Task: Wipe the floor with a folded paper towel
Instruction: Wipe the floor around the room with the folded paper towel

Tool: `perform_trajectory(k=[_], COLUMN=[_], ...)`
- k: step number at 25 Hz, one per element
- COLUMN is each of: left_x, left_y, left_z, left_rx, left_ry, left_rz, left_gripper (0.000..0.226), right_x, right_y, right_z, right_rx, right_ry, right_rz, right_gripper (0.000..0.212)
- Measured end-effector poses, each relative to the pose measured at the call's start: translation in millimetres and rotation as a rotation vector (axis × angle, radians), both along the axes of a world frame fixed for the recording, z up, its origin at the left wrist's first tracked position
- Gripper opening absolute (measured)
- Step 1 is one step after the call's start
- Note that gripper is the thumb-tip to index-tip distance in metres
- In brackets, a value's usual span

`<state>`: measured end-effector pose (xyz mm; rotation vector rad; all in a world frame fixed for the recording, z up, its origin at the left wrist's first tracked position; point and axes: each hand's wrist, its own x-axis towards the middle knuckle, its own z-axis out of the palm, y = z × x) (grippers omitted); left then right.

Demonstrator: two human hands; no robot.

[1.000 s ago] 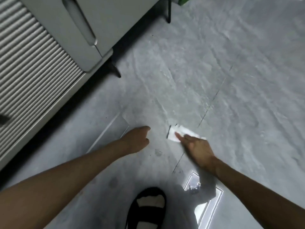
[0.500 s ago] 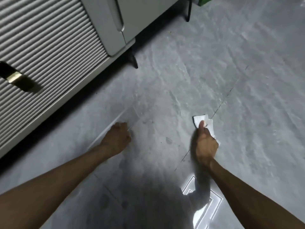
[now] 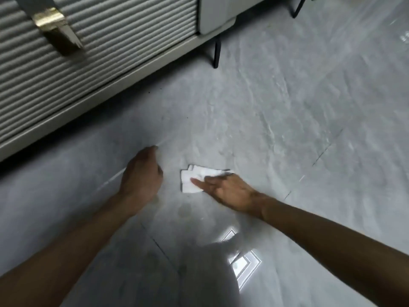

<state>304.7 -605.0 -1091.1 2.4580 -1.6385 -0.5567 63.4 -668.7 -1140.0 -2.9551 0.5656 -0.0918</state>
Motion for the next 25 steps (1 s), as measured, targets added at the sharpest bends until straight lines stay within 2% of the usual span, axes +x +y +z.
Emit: perform_trajectory(k=[1, 3, 5, 6, 8, 10, 12, 13, 14, 15, 16, 18, 20, 21, 22, 23, 25], left_x=[2.7, 7.3, 13.6, 18.4, 32.0, 48.8, 59.3, 62.9, 65.1, 66.8, 67.5, 68.1, 69.9, 70.4, 71.3, 72.5, 76.4], left_y=[7.5, 14.6, 15.0, 15.3, 17.0, 20.8, 25.7, 28.5, 30.6, 32.8, 36.1, 39.3, 34.2, 30.9, 28.9, 27.1, 26.5], left_z=[0.7, 2.7, 3.3, 3.5, 1.9, -2.2, -4.0, -4.7, -5.8, -7.4, -9.0, -10.2, -7.2, -6.1, -4.9, -4.0, -3.4], left_rx=[0.014, 0.021, -0.006, -0.015, -0.022, -0.024, -0.016, -0.01, -0.002, 0.013, 0.043, 0.115, 0.165, 0.179, 0.188, 0.19, 0.189], left_ry=[0.01, 0.028, 0.042, 0.043, 0.038, 0.047, 0.086, 0.1, 0.104, 0.1, 0.091, 0.084, 0.098, 0.102, 0.102, 0.099, 0.082], left_rz=[0.001, -0.03, -0.056, -0.054, -0.011, 0.059, 0.128, 0.144, 0.135, 0.11, 0.082, 0.063, 0.064, 0.058, 0.054, 0.054, 0.091], left_gripper=[0.051, 0.052, 0.056, 0.057, 0.057, 0.056, 0.057, 0.058, 0.058, 0.058, 0.058, 0.057, 0.058, 0.059, 0.061, 0.063, 0.063], right_x=[-26.7, -64.7, -54.3, -27.8, 55.3, 129.4, 144.2, 133.2, 116.4, 96.4, 75.9, 48.8, 76.6, 107.9, 142.8, 178.0, 232.5], right_y=[-27.4, -83.2, -118.9, -120.2, -92.7, -28.5, 17.0, 5.4, -16.4, -41.9, -68.5, -116.8, -143.1, -145.3, -141.4, -132.1, -84.5], right_z=[1.3, 14.6, 22.4, 19.8, 12.2, 3.8, 2.8, 9.3, 12.4, 15.1, 15.8, 15.6, 20.0, 23.9, 25.1, 23.9, 16.2], right_rx=[-0.024, -0.016, 0.013, -0.004, 0.057, 0.12, 0.088, 0.122, 0.153, 0.179, 0.171, 0.057, 0.021, 0.021, 0.036, 0.08, 0.142], right_ry=[0.053, 0.118, 0.063, 0.052, -0.002, -0.107, -0.028, -0.019, -0.045, -0.036, 0.001, 0.09, 0.086, 0.047, 0.015, -0.022, 0.028], right_rz=[-0.119, -0.619, -1.143, -1.245, -1.12, -0.631, -0.02, 0.16, 0.201, 0.077, -0.136, -0.689, -1.126, -1.221, -1.192, -1.07, -0.615], right_gripper=[0.055, 0.047, 0.043, 0.043, 0.045, 0.046, 0.048, 0.043, 0.04, 0.041, 0.042, 0.042, 0.04, 0.039, 0.039, 0.04, 0.043])
